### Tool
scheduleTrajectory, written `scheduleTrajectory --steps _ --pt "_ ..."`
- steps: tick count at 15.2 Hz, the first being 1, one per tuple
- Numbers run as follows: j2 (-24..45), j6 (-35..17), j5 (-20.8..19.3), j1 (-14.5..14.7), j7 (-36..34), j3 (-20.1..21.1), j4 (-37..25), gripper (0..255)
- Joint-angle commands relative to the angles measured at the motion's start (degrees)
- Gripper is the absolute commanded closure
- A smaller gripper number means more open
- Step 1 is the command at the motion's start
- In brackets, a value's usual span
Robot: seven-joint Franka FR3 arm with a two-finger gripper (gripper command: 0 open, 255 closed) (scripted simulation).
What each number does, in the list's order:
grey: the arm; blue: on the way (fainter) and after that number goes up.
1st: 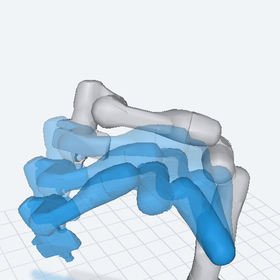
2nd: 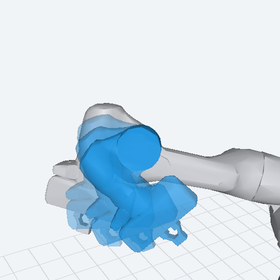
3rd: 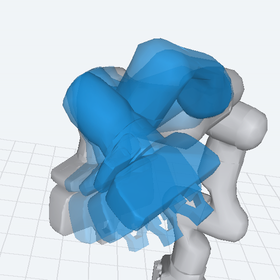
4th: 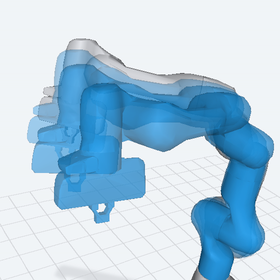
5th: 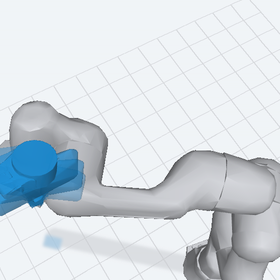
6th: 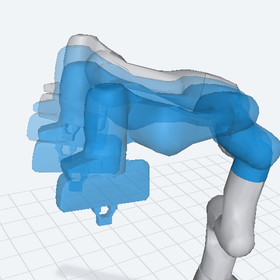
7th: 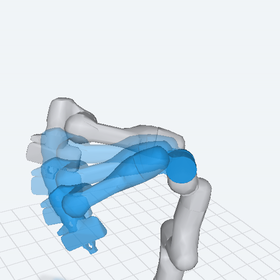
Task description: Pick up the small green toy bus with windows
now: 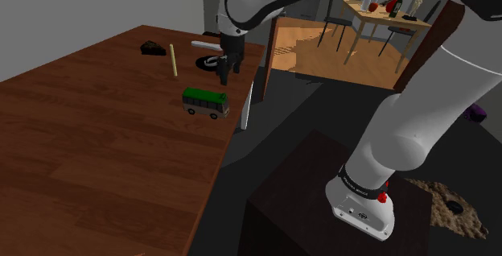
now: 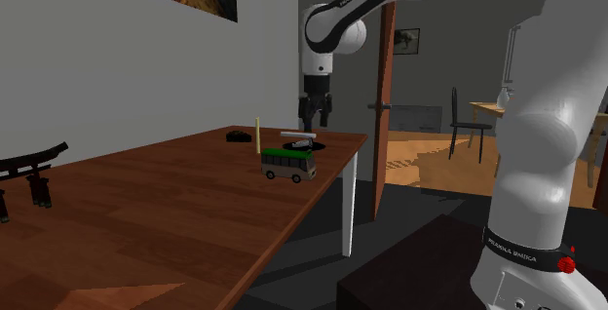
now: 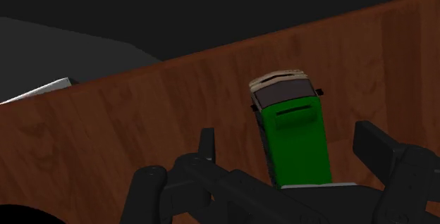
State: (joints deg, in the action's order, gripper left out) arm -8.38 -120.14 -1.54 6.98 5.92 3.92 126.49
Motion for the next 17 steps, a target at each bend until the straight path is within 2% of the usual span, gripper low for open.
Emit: scheduleTrajectory --steps 1,8,17 --pt "4.5 -1.9 -0.7 0.6 -0.1 0.8 -2.6 0" --pt "18.6 -6.0 -4.3 2.8 -0.5 2.7 -12.4 0" --pt "21.5 -11.2 -5.1 2.9 -1.2 2.4 -10.1 0"
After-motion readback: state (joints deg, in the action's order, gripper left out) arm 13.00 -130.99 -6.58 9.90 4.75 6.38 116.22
